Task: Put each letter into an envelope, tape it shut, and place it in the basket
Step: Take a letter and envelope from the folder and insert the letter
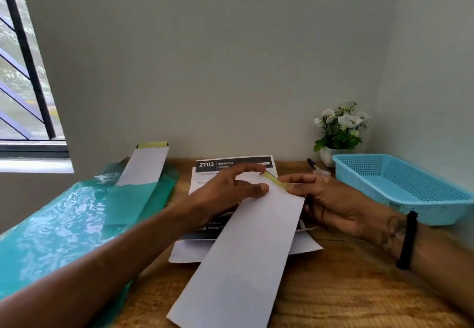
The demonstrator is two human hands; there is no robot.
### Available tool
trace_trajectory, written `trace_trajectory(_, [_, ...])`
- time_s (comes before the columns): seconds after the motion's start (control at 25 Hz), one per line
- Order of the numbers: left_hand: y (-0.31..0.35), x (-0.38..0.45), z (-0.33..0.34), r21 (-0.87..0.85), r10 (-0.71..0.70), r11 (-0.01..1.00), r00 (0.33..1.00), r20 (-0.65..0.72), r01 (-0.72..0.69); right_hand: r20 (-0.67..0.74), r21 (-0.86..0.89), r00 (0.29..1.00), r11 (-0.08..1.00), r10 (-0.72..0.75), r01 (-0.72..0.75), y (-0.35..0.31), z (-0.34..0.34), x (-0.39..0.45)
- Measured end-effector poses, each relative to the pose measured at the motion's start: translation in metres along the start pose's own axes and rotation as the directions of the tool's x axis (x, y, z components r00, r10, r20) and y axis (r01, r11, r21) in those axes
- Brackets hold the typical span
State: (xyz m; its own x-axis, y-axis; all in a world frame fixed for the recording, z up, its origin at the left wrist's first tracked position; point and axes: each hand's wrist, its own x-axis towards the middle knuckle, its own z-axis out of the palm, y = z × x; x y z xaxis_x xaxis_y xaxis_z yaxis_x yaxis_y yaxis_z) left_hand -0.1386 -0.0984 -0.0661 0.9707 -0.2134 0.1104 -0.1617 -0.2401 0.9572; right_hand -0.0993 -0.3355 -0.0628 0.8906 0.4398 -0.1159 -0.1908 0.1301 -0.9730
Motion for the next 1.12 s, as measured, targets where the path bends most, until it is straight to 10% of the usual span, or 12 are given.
trace_trajectory(0.36, [-0.006, 0.004, 0.004, 0.034, 0.112, 0.994, 0.982, -0.151, -0.108, -0.009, -0.089, 0.996, 0.992, -0.091, 0.09, 0.005, 0.005, -0.003])
trace_trajectory(0.6, [0.002, -0.006, 0.018, 0.585, 0.407, 0.757, 0.911, -0.075, -0.29, -0.048, 0.066, 0.988, 0.986, -0.15, 0.153, 0.0, 0.006, -0.005])
trace_trajectory(0.72, [0.013, -0.009, 0.023, 0.347, 0.348, 0.885, 0.936, -0.054, -0.309, 0.048, 0.208, 0.982, 0.963, -0.183, 0.169, -0.005, 0.007, -0.006])
trace_trajectory(0.88, [0.022, -0.005, 0.014, -0.422, -0.086, 0.895, 0.983, 0.16, 0.147, 0.138, 0.112, 0.953, 0.961, -0.268, 0.254, -0.005, 0.009, -0.009])
trace_trajectory(1.12, [0.014, -0.008, 0.006, -0.445, -0.239, 0.887, 0.948, -0.208, 0.126, -0.005, -0.605, 0.815, 0.65, -0.58, 0.459, 0.012, 0.018, -0.012])
